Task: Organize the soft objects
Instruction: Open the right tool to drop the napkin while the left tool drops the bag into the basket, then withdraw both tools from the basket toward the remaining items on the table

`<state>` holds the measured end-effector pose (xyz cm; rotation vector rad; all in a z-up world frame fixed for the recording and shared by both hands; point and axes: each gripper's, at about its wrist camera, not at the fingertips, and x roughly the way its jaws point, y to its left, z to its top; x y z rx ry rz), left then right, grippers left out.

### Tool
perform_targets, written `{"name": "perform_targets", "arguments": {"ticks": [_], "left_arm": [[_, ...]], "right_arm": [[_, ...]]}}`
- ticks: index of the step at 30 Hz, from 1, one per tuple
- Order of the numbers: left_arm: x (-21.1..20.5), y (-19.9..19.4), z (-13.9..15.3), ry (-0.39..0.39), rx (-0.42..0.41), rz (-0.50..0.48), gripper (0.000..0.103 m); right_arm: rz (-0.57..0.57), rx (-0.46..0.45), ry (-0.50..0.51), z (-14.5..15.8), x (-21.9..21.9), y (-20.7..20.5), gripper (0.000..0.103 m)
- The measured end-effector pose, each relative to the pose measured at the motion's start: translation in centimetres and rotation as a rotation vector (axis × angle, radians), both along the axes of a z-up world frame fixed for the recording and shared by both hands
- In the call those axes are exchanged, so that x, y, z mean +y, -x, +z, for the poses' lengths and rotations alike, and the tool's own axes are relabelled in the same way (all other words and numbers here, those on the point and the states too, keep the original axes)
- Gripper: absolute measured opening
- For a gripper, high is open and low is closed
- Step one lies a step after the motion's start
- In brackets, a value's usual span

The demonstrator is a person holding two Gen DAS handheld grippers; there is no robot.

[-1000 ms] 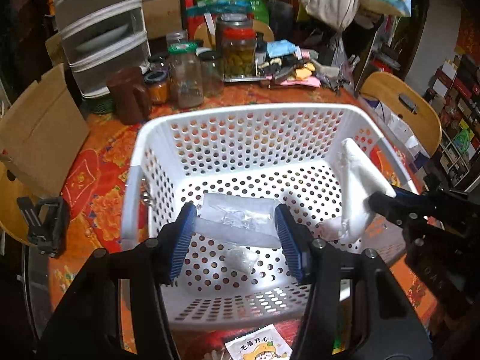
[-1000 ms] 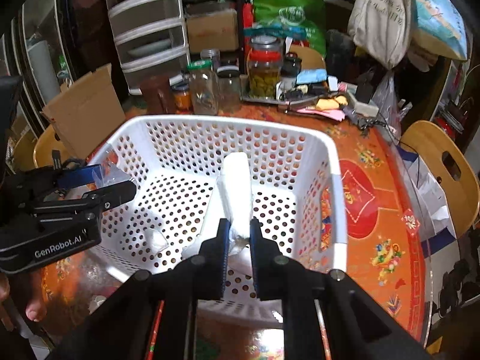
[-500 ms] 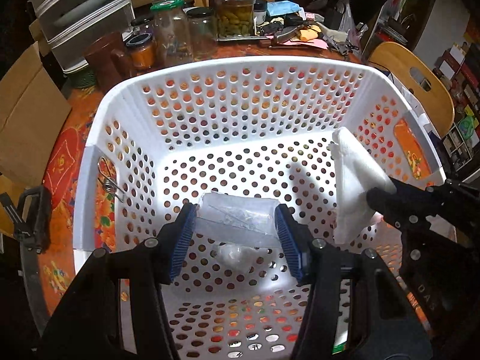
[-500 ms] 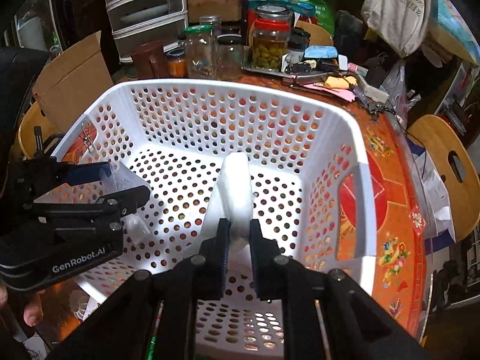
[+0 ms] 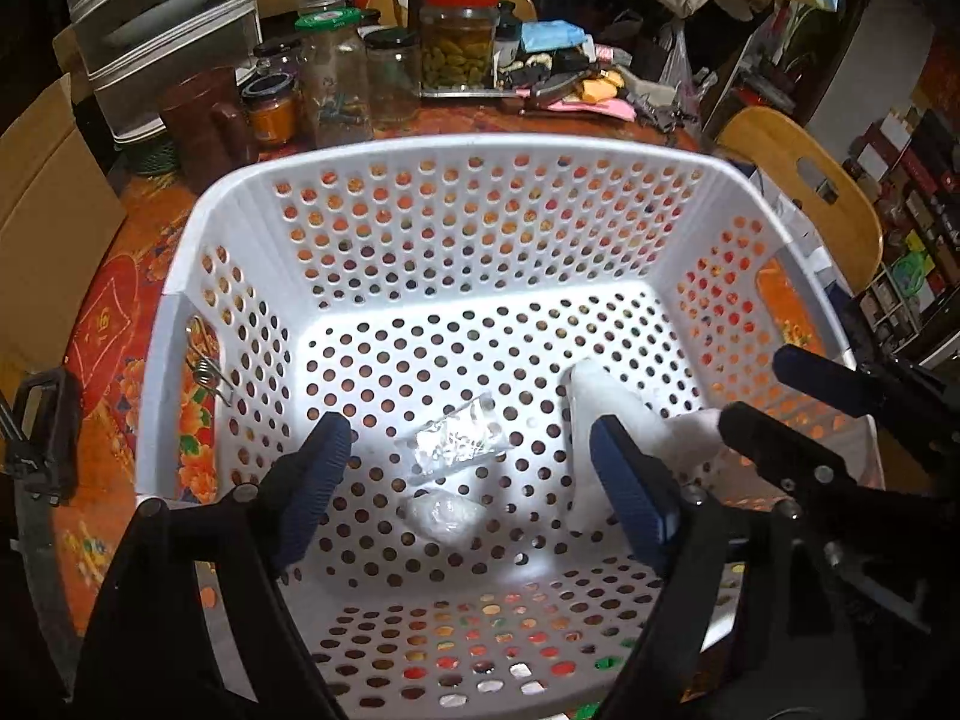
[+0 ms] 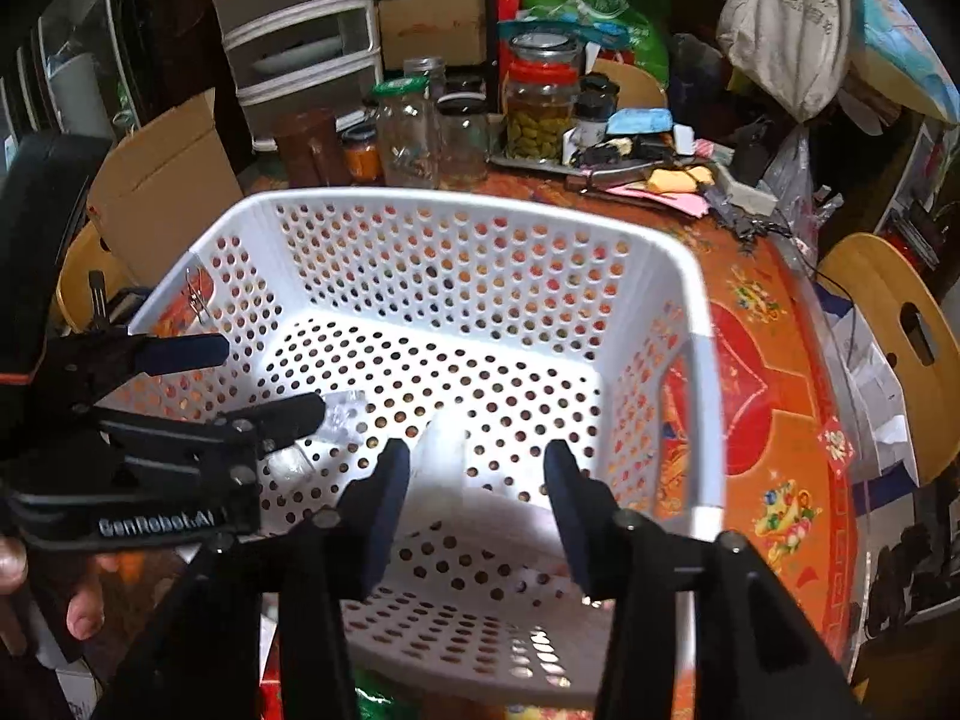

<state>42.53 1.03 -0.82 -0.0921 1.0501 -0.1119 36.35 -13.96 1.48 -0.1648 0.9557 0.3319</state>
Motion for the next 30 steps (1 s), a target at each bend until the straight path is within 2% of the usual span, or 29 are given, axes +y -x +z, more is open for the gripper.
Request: {"name": "perform_targets", "arguments": {"ticks": [3, 5, 7, 14, 19, 23, 27, 30], "left_arm": [[0.2, 0.7, 1.2, 0.016, -0.024, -0.008, 0.082], [0.3, 1.5, 2.1, 0.007, -0.048, -0.007, 0.085], [0.4, 2.4, 3.1, 0.013, -0.065, -0.008, 0.088], [0.2, 7.7, 7.0, -0.032, -0.158, -0.016, 0.091], [0.7, 14.7, 8.5, -0.061, -0.229, -0.039, 0.100], [1.3, 19.9, 7.1, -0.063, -0.240, -0.050, 0.103], [2.6, 23.1, 3.7, -0.031, -0.202, -0.031, 0.103], [3.8, 24.6, 0.8, -0.022, -0.191, 0.000, 0.103]], "right_arm": [[0.007, -0.024, -0.020, 1.1, -0.7, 1.0, 0.056], [0.011, -0.049, -0.019, 1.9, -1.2, 2.1, 0.073], [0.008, -0.068, -0.027, 2.5, -1.8, 3.2, 0.084], [0.007, -0.097, -0.099, 4.2, -4.0, 7.3, 0.098], [0.029, -0.131, -0.114, 3.9, -4.8, 12.0, 0.099], [0.044, -0.112, -0.155, 1.8, -5.5, 15.2, 0.099], [0.047, -0.072, -0.208, -1.3, -5.7, 17.6, 0.099], [0.052, -0.058, -0.209, -4.0, -5.3, 19.3, 0.099]]}}
